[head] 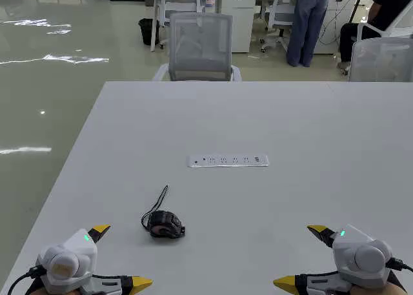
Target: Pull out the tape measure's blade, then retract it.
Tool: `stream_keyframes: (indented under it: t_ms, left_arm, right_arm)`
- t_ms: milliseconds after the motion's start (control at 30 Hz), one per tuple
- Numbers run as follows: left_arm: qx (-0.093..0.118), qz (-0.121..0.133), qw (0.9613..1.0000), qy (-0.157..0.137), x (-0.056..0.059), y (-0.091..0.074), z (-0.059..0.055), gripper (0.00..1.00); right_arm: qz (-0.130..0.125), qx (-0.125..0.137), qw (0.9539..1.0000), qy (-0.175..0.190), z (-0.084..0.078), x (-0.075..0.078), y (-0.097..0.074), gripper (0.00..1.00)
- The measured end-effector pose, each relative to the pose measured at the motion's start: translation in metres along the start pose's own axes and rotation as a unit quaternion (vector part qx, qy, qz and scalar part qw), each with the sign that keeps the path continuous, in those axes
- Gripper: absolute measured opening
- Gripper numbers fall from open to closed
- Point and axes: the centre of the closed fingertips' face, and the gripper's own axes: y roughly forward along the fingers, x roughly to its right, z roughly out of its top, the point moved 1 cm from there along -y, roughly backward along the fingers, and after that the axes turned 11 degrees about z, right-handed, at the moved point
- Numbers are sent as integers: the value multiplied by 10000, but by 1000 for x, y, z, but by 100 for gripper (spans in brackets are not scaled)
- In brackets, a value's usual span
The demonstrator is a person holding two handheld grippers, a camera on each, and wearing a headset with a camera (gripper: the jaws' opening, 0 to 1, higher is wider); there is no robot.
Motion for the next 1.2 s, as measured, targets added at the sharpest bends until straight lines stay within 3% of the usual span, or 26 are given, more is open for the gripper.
stream_keyframes:
  t_ms: [900, 1200]
  left_arm:
    - [-41, -46, 9998, 165, -3, 2, 4, 97]
    - [-120, -240, 9989, 387, 0, 6, 6, 90]
  right_arm:
    - [48, -65, 10000, -17, -3, 1, 0, 96]
    - [86, -76, 9998, -138, -1, 4, 1, 95]
